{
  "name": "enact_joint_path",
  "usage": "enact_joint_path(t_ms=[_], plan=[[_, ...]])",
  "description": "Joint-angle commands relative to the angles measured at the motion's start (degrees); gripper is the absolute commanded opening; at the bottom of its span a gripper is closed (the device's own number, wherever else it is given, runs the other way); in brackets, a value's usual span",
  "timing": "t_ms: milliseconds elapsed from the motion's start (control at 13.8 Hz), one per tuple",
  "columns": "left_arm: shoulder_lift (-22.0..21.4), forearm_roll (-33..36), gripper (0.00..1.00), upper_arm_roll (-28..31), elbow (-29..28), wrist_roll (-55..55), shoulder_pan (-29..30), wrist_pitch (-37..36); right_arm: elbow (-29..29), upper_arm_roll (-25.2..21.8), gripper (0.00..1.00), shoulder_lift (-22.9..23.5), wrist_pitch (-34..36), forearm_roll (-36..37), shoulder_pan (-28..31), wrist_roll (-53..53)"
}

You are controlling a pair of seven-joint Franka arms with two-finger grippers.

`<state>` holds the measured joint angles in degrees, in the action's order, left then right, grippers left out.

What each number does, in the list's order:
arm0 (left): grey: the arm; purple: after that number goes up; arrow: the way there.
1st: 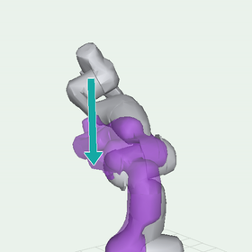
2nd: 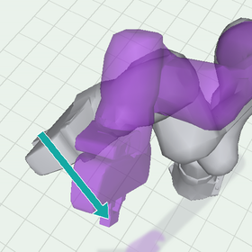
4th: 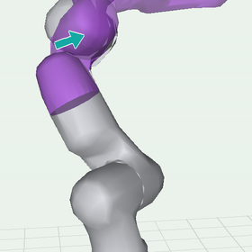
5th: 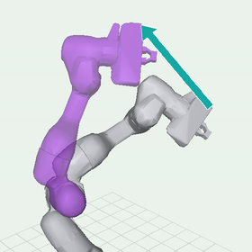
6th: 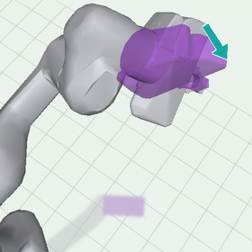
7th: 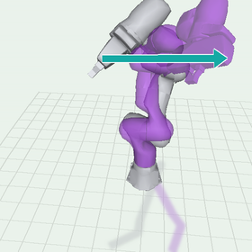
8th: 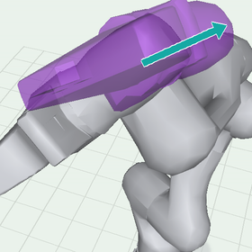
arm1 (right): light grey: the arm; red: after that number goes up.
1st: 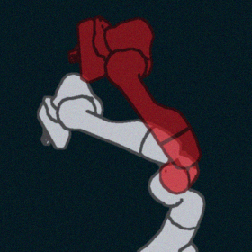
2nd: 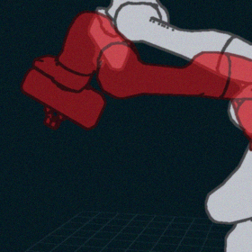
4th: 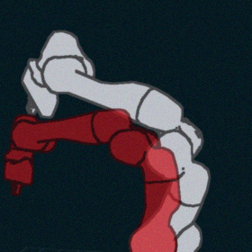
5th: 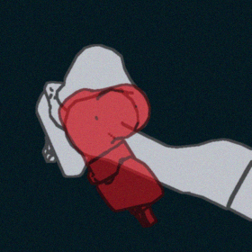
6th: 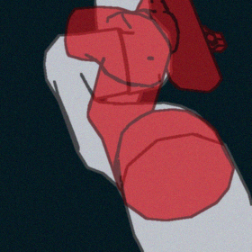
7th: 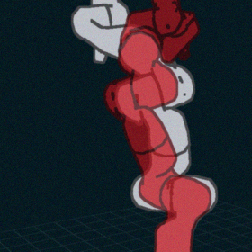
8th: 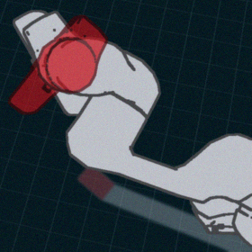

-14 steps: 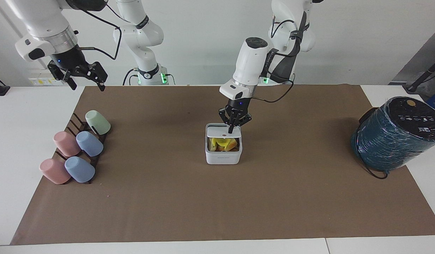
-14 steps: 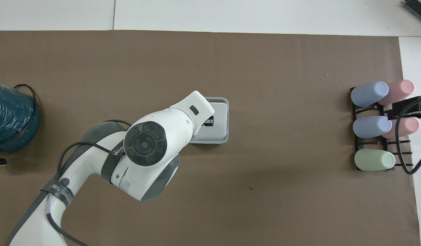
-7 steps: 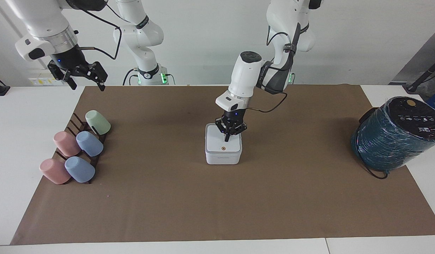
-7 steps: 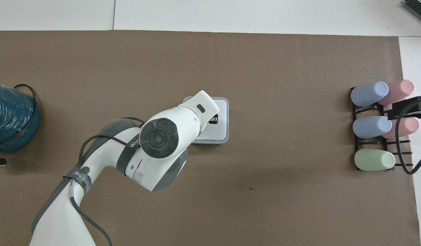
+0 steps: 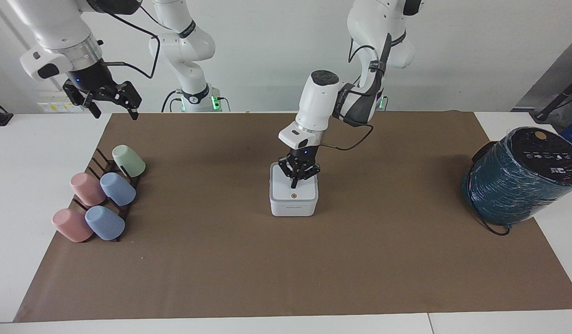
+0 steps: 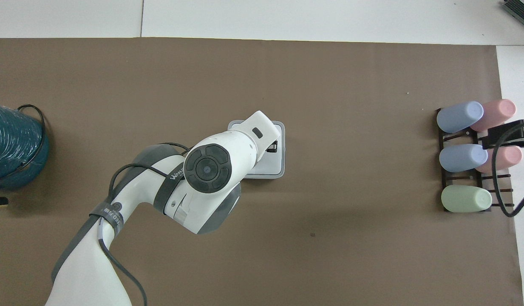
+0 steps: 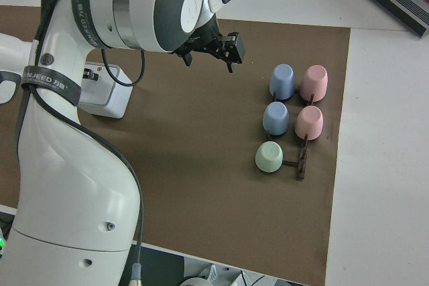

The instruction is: Close trash can lid

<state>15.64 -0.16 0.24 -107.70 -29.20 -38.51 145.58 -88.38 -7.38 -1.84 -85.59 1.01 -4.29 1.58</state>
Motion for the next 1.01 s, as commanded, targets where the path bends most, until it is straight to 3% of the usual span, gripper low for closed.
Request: enact_joint_path(t_ms=[0,145,434,651,723,795,867,940], plan=[[3.7,0.5,0.0,0.3,2.1,-1.6,-1.1,0.2,-1.6,-0.1,1.0,-1.5,0.1,-0.9,-0.1,0.4],[2.7,0.5,0.0,0.3,2.1,-1.8,-1.5,-1.6,-1.8,-0.1,1.0,-1.6,0.1,-0.9,-0.1,0.4],[-6.2,0.5,0.0,0.8,1.7,-1.0,-0.2,-17.1,-1.8,-0.1,1.0,-1.7,0.0,-0.9,0.0,0.4],[-9.5,0.6,0.03,0.9,1.4,1.9,4.8,-26.0,-1.8,-0.1,1.0,-1.6,0.0,-0.9,0.0,0.3],[-10.4,0.7,0.34,1.2,1.2,4.7,7.7,-27.7,-1.9,-0.1,1.0,-1.7,0.0,-0.9,0.0,0.3],[-10.9,0.8,0.81,1.0,1.2,9.8,11.2,-28.1,-2.0,-0.1,1.0,-1.7,0.0,-0.9,0.0,0.3],[-11.2,0.7,1.0,1.1,1.1,15.5,13.4,-28.3,-2.1,-0.1,1.0,-1.7,0.0,-0.9,0.0,0.3],[-11.8,0.7,1.0,1.2,0.8,17.6,14.7,-28.7,-2.1,-0.1,1.0,-1.9,0.0,-0.9,-0.1,0.3]])
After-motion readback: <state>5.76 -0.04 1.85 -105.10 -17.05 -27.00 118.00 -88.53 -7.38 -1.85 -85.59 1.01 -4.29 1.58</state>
